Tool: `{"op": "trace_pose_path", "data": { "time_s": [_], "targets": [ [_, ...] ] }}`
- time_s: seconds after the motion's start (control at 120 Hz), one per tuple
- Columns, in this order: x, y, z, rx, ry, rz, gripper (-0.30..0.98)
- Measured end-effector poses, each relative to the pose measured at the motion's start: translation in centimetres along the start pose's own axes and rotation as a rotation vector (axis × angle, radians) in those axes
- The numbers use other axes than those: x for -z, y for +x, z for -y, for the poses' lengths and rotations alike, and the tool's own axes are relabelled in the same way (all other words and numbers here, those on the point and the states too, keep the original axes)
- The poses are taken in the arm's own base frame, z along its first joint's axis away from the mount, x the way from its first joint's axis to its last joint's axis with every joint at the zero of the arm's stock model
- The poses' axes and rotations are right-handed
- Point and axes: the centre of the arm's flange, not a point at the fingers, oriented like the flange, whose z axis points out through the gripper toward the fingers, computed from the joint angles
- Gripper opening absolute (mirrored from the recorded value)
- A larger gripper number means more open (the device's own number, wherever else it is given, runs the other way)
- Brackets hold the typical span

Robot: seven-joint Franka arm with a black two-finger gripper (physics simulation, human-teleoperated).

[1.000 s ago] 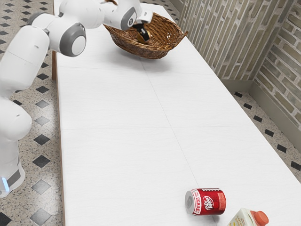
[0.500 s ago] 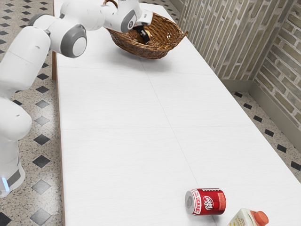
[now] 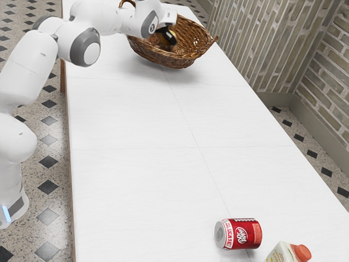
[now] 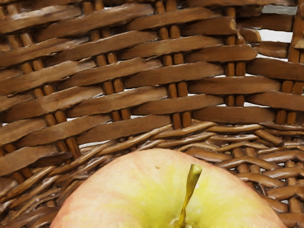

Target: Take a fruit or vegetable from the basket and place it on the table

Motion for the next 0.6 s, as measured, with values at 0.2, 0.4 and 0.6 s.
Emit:
{"op": "trace_pose_path", "data": {
  "time_s": [0.2,0.4,0.6],
  "targets": [
    [7.0,1.0,-1.3,0.025,0.004,-0.011,0.26],
    [29.2,2.5,-16.1,-0.057,-0.133,-0.154,0.24],
    [36.9,-3.1,-32.4,-0.157,-0.405,-0.099,0.23]
  ]
}}
